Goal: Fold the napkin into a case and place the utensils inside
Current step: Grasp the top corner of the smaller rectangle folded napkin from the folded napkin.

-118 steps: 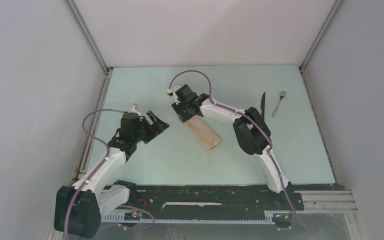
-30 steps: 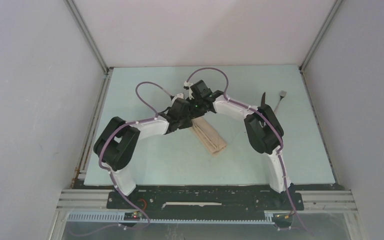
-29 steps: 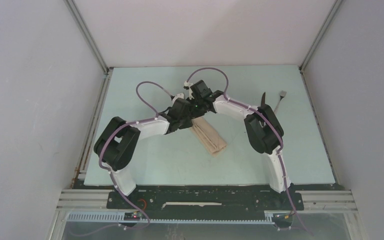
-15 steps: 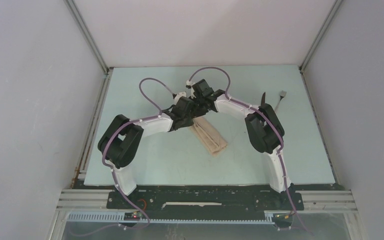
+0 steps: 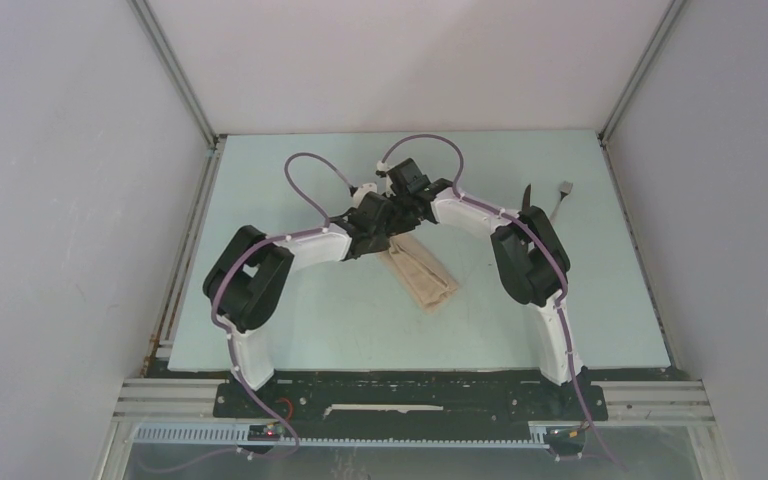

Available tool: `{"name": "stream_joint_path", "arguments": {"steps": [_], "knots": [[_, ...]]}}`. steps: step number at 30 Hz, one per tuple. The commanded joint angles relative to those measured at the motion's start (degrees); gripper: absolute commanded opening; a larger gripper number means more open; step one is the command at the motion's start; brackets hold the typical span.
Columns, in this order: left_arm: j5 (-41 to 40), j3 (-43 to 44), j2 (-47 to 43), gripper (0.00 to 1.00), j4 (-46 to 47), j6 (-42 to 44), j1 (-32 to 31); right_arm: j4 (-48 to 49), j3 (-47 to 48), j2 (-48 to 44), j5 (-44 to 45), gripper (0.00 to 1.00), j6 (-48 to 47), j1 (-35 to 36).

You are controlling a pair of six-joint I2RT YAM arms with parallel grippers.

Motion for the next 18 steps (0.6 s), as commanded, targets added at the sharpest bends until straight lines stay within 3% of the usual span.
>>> {"name": "stream_joint_path", "arguments": {"steps": [1, 18], "knots": [[-0.46, 1.67, 1.14, 0.36, -1.02, 3.58, -1.95, 2.32, 0.5, -4.08, -1.69, 0.0, -0.07, 1.09], [2.23, 0.95, 1.97, 0.43, -0.93, 4.33, -2.96, 2.68, 0.5, -3.99, -2.39, 0.0, 0.17, 0.82]]}}
